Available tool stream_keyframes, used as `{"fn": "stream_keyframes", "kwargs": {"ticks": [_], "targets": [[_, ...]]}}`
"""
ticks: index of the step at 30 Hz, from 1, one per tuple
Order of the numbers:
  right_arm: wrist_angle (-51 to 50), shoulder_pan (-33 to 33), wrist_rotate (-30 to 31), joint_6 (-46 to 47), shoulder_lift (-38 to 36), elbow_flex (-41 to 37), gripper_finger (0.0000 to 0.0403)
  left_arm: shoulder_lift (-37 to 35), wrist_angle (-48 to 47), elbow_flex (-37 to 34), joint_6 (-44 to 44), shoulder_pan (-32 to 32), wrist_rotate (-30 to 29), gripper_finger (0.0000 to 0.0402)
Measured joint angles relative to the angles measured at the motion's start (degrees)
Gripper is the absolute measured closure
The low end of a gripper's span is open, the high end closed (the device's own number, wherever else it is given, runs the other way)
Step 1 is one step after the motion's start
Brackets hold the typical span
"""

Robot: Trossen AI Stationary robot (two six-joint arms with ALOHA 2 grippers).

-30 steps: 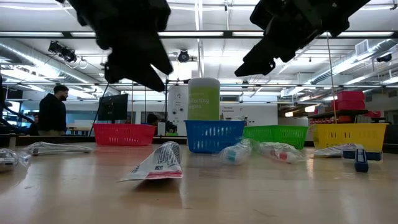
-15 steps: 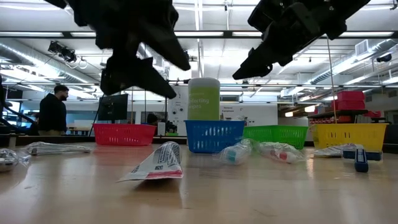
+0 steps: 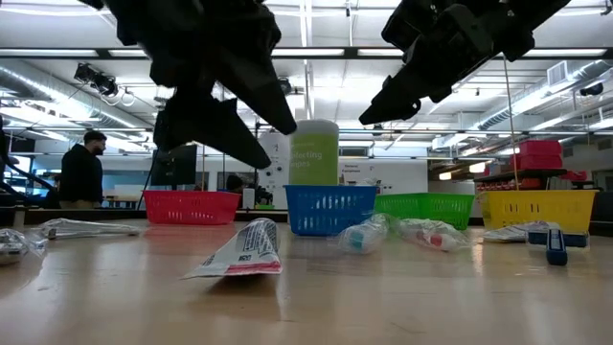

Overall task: Pick & Place Travel size toiletries
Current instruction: Put the white toothpaste into the red bin

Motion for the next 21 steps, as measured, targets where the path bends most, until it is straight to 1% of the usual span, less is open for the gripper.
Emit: {"fn": "stream_keyframes", "kwargs": {"ticks": [3, 7, 9, 13, 19, 21], "targets": [[0.0, 0.0, 0.0, 0.4, 0.0, 0.0, 0.0137, 1.8, 0.3, 0.0, -3.1, -0.6, -0.7, 0.0188], [0.0, 0.0, 0.0, 0.4, 0.0, 0.0, 0.014, 3.6, 1.0, 0.0, -4.7, -1.7, -4.3, 0.0194], [0.0, 0.0, 0.0, 0.4, 0.0, 0.0, 0.0145, 4.3, 2.7, 0.0, -5.2, -2.1, -5.0, 0.0196], [-0.1, 0.0, 0.0, 0.4, 0.0, 0.0, 0.0154, 5.6, 3.3, 0.0, -6.4, -2.7, -5.3, 0.0198], [-0.2, 0.0, 0.0, 0.4, 0.0, 0.0, 0.0161, 5.5, 3.7, 0.0, -9.2, -3.4, -6.3, 0.0198], [-0.2, 0.0, 0.0, 0.4, 0.0, 0.0, 0.0162, 5.5, 5.1, 0.0, -10.6, -3.6, -5.4, 0.0198]]}}
